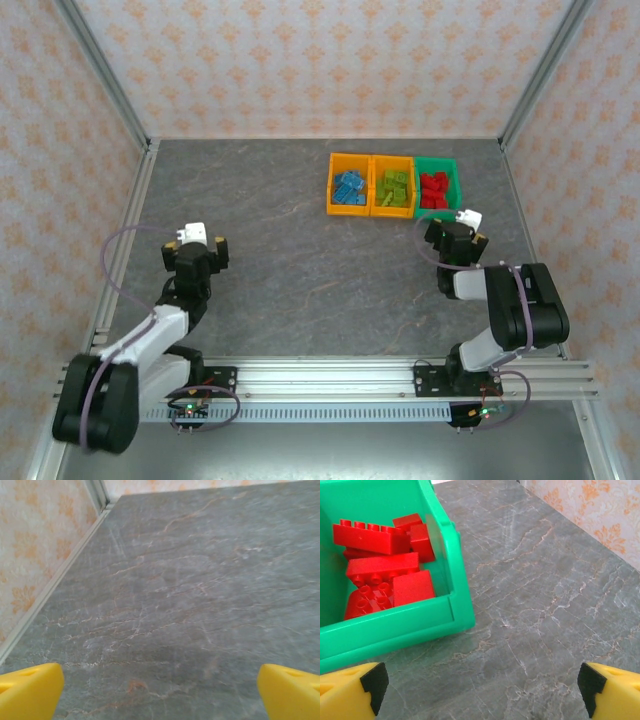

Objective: Sort the legos into containers by color

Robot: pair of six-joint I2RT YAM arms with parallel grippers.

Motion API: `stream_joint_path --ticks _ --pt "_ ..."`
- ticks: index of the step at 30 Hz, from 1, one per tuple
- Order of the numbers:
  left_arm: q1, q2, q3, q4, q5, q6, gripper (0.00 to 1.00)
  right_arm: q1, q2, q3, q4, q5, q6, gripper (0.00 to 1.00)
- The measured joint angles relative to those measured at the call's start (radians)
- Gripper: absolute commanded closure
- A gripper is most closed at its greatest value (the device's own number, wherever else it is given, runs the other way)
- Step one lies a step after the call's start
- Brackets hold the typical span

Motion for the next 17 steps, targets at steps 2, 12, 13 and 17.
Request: stream_joint_path --ticks 2,12,13,17 --pt "0.030 0.138 0.033 0.063 0.045 0.001 0.00 0.000 0.000 0.000 0.004 -0.004 -0.003 0.01" --pt "0.051 0.444 0.132 0.295 0.167 0.000 0.00 0.000 0.000 0.000 0.012 -0.017 -0.008 0.01" --pt "0.051 0.444 0.133 0.299 0.168 0.000 0.00 0.000 0.000 0.001 0.012 -0.023 -0.010 0.01" --pt "0.051 0.444 0.137 0.307 0.172 0.000 0.00 0.000 0.000 0.002 0.013 -0.035 -0.018 0.01"
